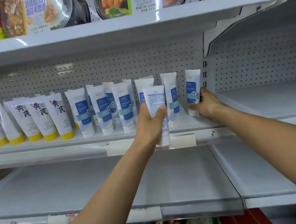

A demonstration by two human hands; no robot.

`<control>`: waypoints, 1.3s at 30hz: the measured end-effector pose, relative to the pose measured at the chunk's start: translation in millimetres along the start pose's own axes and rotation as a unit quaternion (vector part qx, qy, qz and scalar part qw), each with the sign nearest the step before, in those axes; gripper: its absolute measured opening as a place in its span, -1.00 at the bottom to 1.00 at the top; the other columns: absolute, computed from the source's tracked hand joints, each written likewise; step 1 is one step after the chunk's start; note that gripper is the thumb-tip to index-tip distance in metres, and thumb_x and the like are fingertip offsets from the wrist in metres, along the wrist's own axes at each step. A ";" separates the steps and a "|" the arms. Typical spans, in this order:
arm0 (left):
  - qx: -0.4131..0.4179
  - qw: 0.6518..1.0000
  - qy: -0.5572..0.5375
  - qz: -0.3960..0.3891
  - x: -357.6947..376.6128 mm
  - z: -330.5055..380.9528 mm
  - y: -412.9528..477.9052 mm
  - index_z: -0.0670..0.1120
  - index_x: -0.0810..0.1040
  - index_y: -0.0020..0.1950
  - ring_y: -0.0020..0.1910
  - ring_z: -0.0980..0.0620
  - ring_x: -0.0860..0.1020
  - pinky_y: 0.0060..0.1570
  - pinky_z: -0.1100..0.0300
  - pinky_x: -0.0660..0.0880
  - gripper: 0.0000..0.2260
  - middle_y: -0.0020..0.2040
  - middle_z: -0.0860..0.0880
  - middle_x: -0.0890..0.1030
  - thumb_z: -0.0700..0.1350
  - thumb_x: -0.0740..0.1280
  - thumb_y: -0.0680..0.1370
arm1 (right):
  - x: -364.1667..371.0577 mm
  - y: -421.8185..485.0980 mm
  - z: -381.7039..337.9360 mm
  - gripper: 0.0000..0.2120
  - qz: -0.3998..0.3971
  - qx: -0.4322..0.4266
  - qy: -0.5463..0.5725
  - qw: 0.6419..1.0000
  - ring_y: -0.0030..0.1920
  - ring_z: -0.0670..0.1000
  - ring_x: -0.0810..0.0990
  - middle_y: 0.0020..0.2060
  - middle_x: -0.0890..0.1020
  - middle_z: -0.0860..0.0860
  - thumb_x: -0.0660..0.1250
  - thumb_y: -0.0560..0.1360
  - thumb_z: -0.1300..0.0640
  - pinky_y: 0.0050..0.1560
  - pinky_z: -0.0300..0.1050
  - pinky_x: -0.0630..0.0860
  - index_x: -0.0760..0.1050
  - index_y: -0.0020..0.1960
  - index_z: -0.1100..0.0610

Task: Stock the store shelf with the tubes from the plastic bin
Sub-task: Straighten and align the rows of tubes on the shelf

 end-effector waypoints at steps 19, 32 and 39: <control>-0.050 0.996 -0.072 0.028 3.2 7.4 -5.3 -0.06 0.34 0.24 0.01 0.00 0.65 -0.02 0.03 0.61 -0.72 0.13 -0.05 0.61 -0.21 0.32 0.57 | -10.9 -75.6 -61.9 -0.77 -0.054 -0.165 0.058 0.983 -0.23 -0.05 0.52 -0.19 0.56 0.03 0.45 0.44 0.07 -0.18 -0.11 0.55 0.45 -0.03 0.12; -0.058 0.997 -0.052 -0.027 37.3 33.8 -20.3 -0.08 0.21 0.40 0.04 0.07 0.58 -0.05 0.23 0.51 -0.53 0.20 -0.07 0.55 -0.15 0.33 0.56 | 6.9 -121.8 -66.9 -0.58 -0.050 -0.173 -0.211 0.961 -0.15 0.04 0.50 -0.13 0.50 -0.09 0.38 0.43 -0.11 -0.21 -0.04 0.41 0.21 0.03 0.06; -0.030 0.997 0.058 -0.046 23.7 32.8 -28.1 -0.05 0.28 0.42 0.21 0.07 0.44 0.14 0.21 0.35 -0.56 0.22 0.03 0.44 -0.08 0.33 0.58 | -20.2 -77.6 -24.6 -0.56 -0.064 -0.023 0.099 0.993 0.05 -0.02 0.60 0.08 0.60 0.02 0.43 0.45 0.20 0.07 -0.08 0.54 0.40 0.29 0.11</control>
Point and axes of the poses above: each hand's wrist, its own y-axis towards the middle knuckle, its own x-axis out of the palm, z = x × y, the point moved 8 cm from there along y, towards the middle knuckle
